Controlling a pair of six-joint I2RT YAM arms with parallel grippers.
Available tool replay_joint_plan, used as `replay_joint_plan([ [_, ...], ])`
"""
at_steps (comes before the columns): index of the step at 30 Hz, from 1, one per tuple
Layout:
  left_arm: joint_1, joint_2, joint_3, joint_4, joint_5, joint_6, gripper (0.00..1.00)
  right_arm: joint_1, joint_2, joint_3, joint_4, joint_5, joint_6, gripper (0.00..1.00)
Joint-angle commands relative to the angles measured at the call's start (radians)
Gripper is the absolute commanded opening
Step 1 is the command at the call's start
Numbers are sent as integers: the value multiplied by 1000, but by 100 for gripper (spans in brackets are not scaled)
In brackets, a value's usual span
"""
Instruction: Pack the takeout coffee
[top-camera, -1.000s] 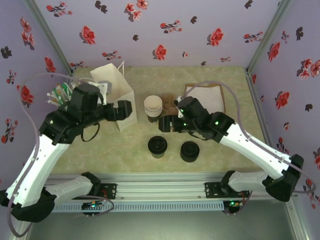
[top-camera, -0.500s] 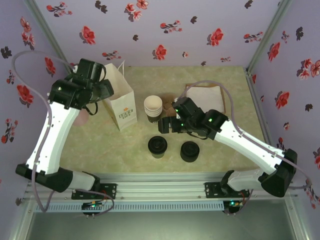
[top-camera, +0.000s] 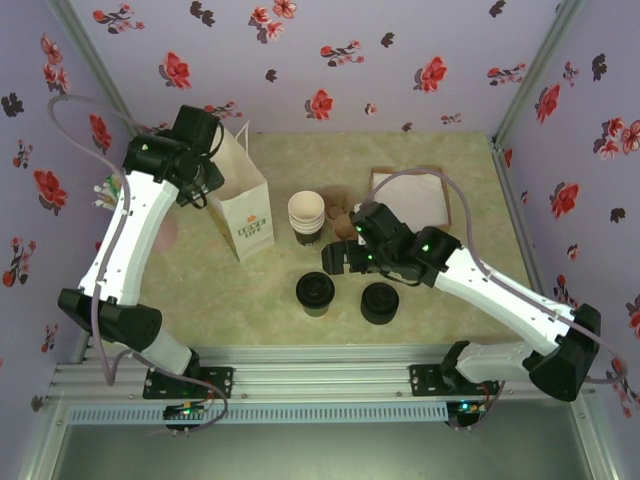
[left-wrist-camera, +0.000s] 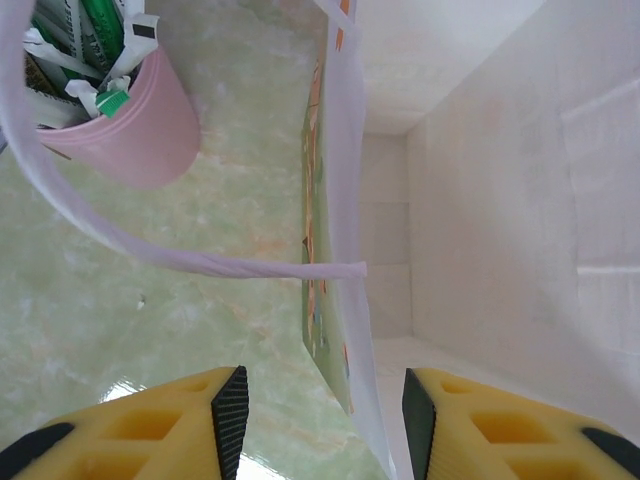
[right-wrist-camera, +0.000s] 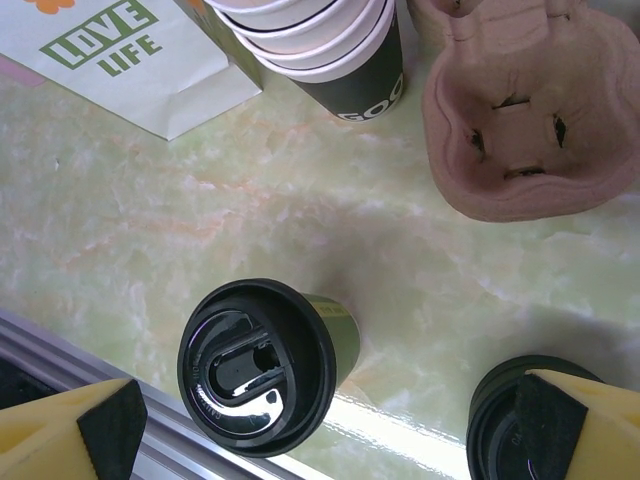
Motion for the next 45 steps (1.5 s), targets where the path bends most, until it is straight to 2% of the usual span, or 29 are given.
replay_joint_plan([
  [1,6,17,26,-23,-15,-40,42,7,-24,-19,7,25,-2,97],
  [4,8,37,27,-21,-13,-42,35,5,-28,-28,12,22,-2,97],
  [9,7,60,28,-10,-7,-48,35,5,-47,-47,16,24,2,97],
  [14,7,74,8,20,5,-46,38,6,-59,-53,10,28,3,97],
  [20,9,96,-9,31,11,-51,34,6,-68,-67,14,26,12,97],
  [28,11,90,-23,17,28,-64,5,5,-81,-70,5,35,13,97],
  [30,10,81,-27,2,33,-78,0,6,-83,-68,4,36,13,97],
  [38,6,1,-75,-48,92,-154,0,5,-88,-70,4,38,17,97],
  [45,-35,-88,-120,-51,103,-217,0,6,-98,-74,5,37,21,97],
])
